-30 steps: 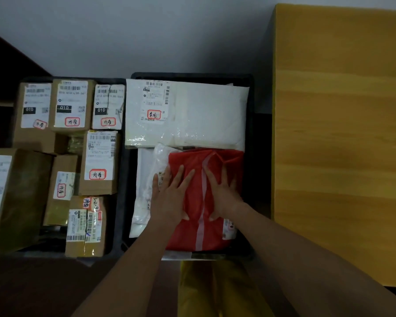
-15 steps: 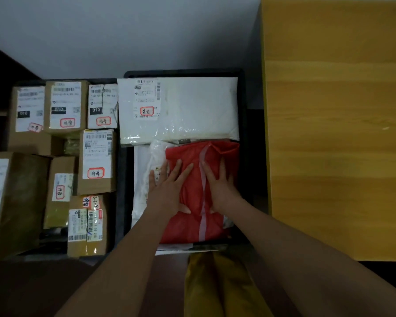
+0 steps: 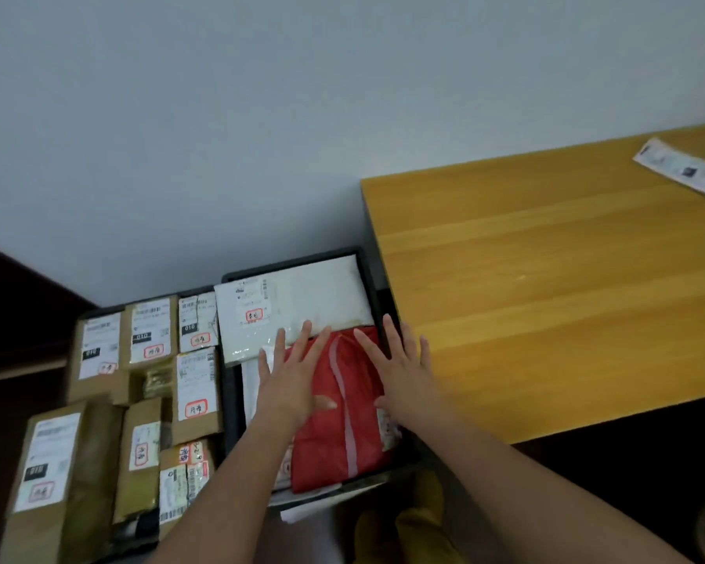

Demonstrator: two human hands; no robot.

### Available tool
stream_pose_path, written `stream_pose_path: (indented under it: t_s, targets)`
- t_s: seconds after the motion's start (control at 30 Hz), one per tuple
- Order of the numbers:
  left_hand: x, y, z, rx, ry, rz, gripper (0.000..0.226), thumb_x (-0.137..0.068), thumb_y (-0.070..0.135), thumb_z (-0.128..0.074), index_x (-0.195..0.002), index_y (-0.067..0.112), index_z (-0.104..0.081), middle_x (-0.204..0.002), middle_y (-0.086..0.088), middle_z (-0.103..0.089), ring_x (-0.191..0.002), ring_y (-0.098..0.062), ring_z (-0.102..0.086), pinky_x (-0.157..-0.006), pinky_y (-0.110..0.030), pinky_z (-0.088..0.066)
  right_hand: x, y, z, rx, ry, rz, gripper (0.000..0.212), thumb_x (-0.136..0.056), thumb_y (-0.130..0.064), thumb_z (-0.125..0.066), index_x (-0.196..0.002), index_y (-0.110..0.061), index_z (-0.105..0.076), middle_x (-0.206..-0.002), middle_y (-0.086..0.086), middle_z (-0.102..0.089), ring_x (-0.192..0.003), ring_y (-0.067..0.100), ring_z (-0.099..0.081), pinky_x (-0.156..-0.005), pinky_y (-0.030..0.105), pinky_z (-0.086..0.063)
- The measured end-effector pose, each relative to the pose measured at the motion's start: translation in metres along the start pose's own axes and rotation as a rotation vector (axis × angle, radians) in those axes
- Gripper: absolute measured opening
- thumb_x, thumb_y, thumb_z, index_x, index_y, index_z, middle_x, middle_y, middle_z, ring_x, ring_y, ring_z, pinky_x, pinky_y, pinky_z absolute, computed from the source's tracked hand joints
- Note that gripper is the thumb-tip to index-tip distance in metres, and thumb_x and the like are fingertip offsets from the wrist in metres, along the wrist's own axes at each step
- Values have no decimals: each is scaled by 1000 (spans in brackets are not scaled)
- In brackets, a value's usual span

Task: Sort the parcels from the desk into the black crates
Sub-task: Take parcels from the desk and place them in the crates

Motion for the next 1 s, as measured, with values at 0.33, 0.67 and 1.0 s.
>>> stream_pose_path:
  t_s: [0.33, 0.67, 1.0]
  targets:
    - [-32, 155, 66, -178, 124, -278, 116, -78, 68, -63, -137, 45, 34, -159, 10, 29, -149, -34, 17, -118, -60, -2, 56, 125, 89, 5, 205, -257, 113, -90, -40, -68, -147, -41, 30, -160, 9, 29, -148, 36, 21, -118, 60, 2]
    - [-61, 365, 67, -178, 111, -398, 88, -90, 70, -42, -148, 49, 21, -160, 2, 30, -150, -36, 9, -117, -61, -9, 139, 325, 134, -31, 267, -478, 84, -100, -51, -46, -151, -44, 19, -161, 5, 28, -149, 32, 21, -117, 61, 3]
    - [-87, 563, 50, -201, 159, -494, 73, -97, 63, -31, -150, 46, 16, -162, 0, 20, -150, -35, 3, -117, -60, -12, 184, 516, 165, -75, 246, -607, 79, -101, -47, -46, -154, -42, 12, -162, 6, 22, -150, 34, 17, -117, 63, 0]
Point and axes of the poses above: each hand's wrist, its own x-axis away from the middle knuckle, its own z-axis out of the back of the hand, y = z × x, the point moved 5 cm from there along -x, towards the middle knuckle
